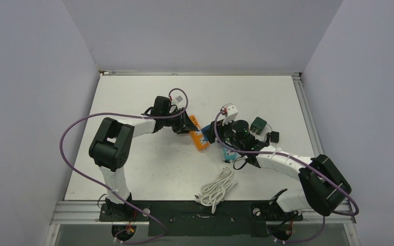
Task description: Pull the plug off the socket
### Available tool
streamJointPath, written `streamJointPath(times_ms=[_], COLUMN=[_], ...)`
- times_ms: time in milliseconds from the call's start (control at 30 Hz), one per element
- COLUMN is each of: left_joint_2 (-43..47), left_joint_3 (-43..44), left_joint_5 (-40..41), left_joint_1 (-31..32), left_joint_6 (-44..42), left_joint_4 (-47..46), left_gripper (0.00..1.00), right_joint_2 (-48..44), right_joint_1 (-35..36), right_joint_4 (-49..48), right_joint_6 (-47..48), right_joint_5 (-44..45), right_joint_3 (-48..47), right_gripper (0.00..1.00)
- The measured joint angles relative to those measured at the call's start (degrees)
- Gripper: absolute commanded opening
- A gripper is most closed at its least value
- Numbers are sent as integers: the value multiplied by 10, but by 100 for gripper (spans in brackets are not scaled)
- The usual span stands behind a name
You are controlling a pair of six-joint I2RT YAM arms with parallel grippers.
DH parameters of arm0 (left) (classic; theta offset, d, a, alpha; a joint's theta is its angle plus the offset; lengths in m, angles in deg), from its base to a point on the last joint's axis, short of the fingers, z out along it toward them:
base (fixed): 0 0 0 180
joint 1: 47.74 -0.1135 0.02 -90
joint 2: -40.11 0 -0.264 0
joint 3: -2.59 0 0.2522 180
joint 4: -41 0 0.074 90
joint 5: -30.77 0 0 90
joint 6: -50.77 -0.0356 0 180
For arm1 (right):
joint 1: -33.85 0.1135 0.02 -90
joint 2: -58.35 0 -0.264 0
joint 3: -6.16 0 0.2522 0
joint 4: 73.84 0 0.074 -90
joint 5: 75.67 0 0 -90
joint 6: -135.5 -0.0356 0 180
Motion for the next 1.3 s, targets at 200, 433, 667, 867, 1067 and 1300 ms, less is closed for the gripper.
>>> streamJointPath(times_ms=[200, 433, 667, 867, 1067, 1300], left_joint_2=[-8, -22, -38, -38, -29, 27], left_joint_3=[27, 43, 44, 63, 66, 54], left_joint_5=[8, 23, 37, 46, 63, 119], left_joint_1=[2, 2, 2, 2, 1, -21], left_joint_6=[-11, -31, -45, -61, -71, -85], left_joint_4=[44, 81, 116, 132, 136, 155], left_gripper=[31, 48, 62, 74, 83, 85], right_joint_2=[-64, -144, -167, -134, -125, -141], right_joint_1=[-13, -120, -208, -226, -230, -232], right_joint_4=[32, 105, 158, 168, 175, 175], right_joint_6=[-24, -88, -122, -139, -146, -147], right_joint_5=[107, 238, 256, 240, 232, 225], right_joint_3=[16, 55, 95, 96, 96, 96], right_gripper=[5, 9, 15, 38, 78, 90])
